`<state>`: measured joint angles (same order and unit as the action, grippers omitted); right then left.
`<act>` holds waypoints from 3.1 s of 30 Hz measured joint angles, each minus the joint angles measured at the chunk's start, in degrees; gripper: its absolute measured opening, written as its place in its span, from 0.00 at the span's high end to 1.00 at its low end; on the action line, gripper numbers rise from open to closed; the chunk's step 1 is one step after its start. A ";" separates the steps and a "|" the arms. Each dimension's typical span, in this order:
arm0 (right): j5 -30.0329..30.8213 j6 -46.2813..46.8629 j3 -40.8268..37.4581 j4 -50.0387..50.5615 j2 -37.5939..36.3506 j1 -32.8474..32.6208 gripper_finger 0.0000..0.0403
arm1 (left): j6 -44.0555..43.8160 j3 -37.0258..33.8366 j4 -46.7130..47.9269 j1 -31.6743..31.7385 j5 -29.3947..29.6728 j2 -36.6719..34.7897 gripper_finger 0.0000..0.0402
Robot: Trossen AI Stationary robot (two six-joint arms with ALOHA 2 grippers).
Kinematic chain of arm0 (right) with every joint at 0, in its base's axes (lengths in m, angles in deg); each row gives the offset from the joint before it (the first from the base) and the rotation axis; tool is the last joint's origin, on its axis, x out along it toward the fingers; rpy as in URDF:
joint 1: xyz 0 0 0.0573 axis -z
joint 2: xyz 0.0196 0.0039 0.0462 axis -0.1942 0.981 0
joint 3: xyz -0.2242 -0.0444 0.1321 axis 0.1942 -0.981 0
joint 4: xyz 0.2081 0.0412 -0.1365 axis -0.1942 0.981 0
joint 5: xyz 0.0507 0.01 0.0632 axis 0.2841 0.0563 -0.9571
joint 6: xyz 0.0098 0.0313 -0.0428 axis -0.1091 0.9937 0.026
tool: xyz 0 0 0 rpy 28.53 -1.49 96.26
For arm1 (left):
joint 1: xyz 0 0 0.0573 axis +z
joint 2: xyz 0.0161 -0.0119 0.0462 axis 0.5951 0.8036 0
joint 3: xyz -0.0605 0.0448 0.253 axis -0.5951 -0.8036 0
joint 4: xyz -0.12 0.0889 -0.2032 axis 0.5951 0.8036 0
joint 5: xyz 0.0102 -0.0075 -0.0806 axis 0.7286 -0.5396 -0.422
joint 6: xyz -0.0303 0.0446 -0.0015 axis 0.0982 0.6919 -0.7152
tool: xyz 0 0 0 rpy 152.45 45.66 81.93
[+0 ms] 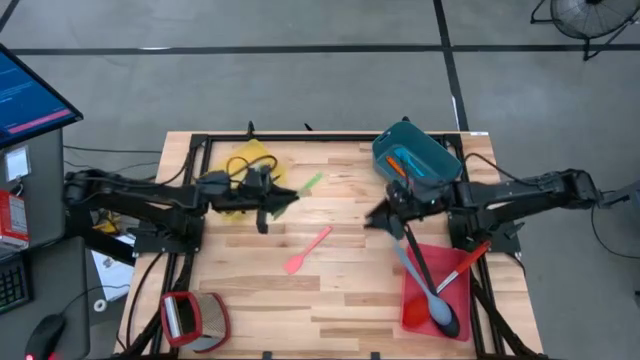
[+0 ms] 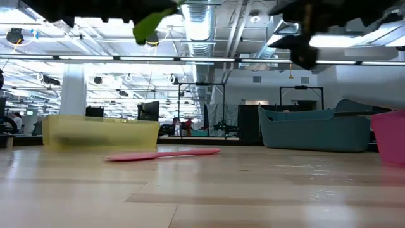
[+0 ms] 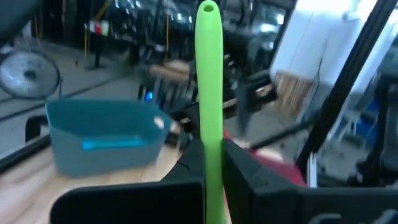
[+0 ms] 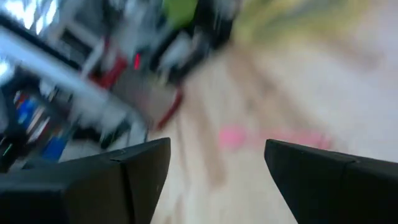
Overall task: Pick & Place Kitchen Items
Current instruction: Put the green spatula into the green bin
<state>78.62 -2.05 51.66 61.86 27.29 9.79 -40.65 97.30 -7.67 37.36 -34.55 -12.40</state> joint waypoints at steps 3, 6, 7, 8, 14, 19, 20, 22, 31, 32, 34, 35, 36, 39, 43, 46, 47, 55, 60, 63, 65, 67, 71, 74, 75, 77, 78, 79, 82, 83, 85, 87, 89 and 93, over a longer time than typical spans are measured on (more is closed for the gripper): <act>5.02 -4.43 0.00 -6.93 0.00 3.70 0.36 | -1.63 0.00 -2.72 -0.02 2.05 -1.00 0.99; 8.01 -8.49 0.00 -14.03 0.00 7.07 0.36 | -3.45 0.00 -6.14 -0.04 4.33 -0.93 0.99; 8.17 -9.68 0.00 -16.30 0.06 8.10 0.36 | -3.96 0.00 -7.43 -0.04 4.90 -0.80 0.99; 8.21 -10.64 0.00 -18.29 0.09 8.98 0.36 | -4.29 0.00 -9.03 -0.04 5.27 -0.44 0.99; 8.14 -13.46 0.00 -25.23 0.11 12.39 0.36 | -4.95 0.00 -13.51 -0.04 5.67 0.37 0.99; 8.00 -15.31 2.18 -25.16 1.98 13.47 0.36 | -5.40 0.95 -17.42 -0.04 5.89 3.53 0.98; 7.96 -16.08 2.92 -25.08 2.82 13.48 0.36 | -5.60 1.51 -18.25 -0.04 5.90 4.78 0.98; 7.84 -17.41 4.78 -25.13 4.79 13.41 0.36 | -5.66 2.64 -18.47 -0.04 5.79 6.96 0.98; 3.00 -21.26 13.07 -25.12 14.72 13.34 0.36 | -5.59 7.04 -19.21 1.14 4.97 14.07 0.98; 1.99 -21.30 13.77 -25.10 15.54 13.30 0.36 | -5.55 7.28 -19.32 1.39 4.91 14.28 0.98; 0.30 -21.36 15.13 -25.08 16.95 13.30 0.36 | -5.54 7.42 -19.62 2.05 4.79 14.48 0.98; -0.04 -21.44 15.82 -25.20 17.60 13.28 0.36 | -5.54 7.43 -19.65 2.32 4.77 14.48 0.98; -0.19 -21.79 16.40 -25.16 18.19 13.28 0.36 | -5.54 7.43 -19.68 2.54 4.73 14.48 0.98; -1.54 -22.74 18.53 -25.08 19.97 13.09 0.36 | -5.52 7.43 -19.64 2.90 3.88 14.48 0.98; -3.26 -22.87 21.39 -25.23 22.75 13.06 0.36 | -5.00 7.43 -19.64 2.90 3.77 14.48 0.98; -4.87 -22.87 23.32 -24.95 24.91 13.06 0.36 | -4.40 7.43 -19.64 2.89 3.77 14.48 0.98; -5.23 -22.87 23.98 -25.06 25.58 13.06 0.36 | -4.40 7.43 -19.62 2.89 3.77 14.48 0.98; -5.79 -23.58 28.36 -25.26 29.07 13.06 0.36 | -4.40 7.43 -19.57 2.89 3.77 14.48 0.98; -5.73 -24.37 28.74 -24.82 28.90 13.06 0.47 | -4.13 7.43 -19.60 2.89 3.77 14.48 0.98; -5.91 -24.37 28.79 -24.81 28.79 13.49 0.62 | -4.01 7.43 -19.60 2.89 3.77 14.48 0.98; -6.18 -24.36 28.79 -24.70 28.79 13.54 0.76 | -4.01 7.43 -19.38 2.90 4.14 14.48 0.98; -6.48 -24.35 28.79 -24.86 28.79 13.44 0.91 | -3.57 7.43 -19.28 2.95 4.11 14.48 0.98; -6.73 -24.03 28.79 -24.86 28.79 13.04 0.91 | -3.55 7.43 -19.20 2.89 3.77 14.48 0.98; -6.59 -23.33 28.79 -24.80 28.79 13.06 0.91 | -3.11 7.43 -19.18 2.89 3.86 14.48 0.98; -6.56 -23.21 28.79 -24.78 28.79 13.06 0.91 | -3.09 7.43 -19.18 2.89 3.84 14.48 0.98; -6.16 -22.28 28.79 -24.72 28.79 13.22 0.91 | -3.09 7.43 -19.17 2.89 3.91 14.48 0.97; -6.14 -21.80 28.79 -24.65 28.79 13.42 0.91 | -3.09 7.43 -19.10 2.89 4.02 14.48 0.96; -6.14 -21.42 28.79 -24.47 28.79 13.64 0.91 | -3.01 7.43 -18.96 2.91 4.14 14.48 0.94; -6.18 -20.45 28.72 -22.57 28.03 14.88 0.91 | -3.03 7.43 -17.54 2.91 4.21 14.48 0.85; -6.16 -20.42 28.72 -21.70 27.54 15.33 0.91 | -3.25 7.43 -16.95 2.91 4.23 14.48 0.82; -6.10 -20.47 28.72 -19.59 26.31 16.47 0.91 | -3.77 7.48 -16.02 2.97 4.34 14.46 0.76; -5.48 -20.86 28.72 -16.52 24.63 17.83 0.91 | -4.29 7.46 -15.54 2.96 3.90 14.46 0.70; -4.80 -21.20 28.79 -13.15 22.87 19.45 0.91 | -4.41 7.47 -15.43 2.79 3.41 14.46 0.64; -4.65 -21.38 28.76 -0.27 18.35 23.54 0.91 | -4.62 7.45 -15.05 2.83 3.37 14.46 0.54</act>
<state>73.98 -23.43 80.42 61.59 45.64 33.34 -45.28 104.76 -22.72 40.19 -31.19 2.06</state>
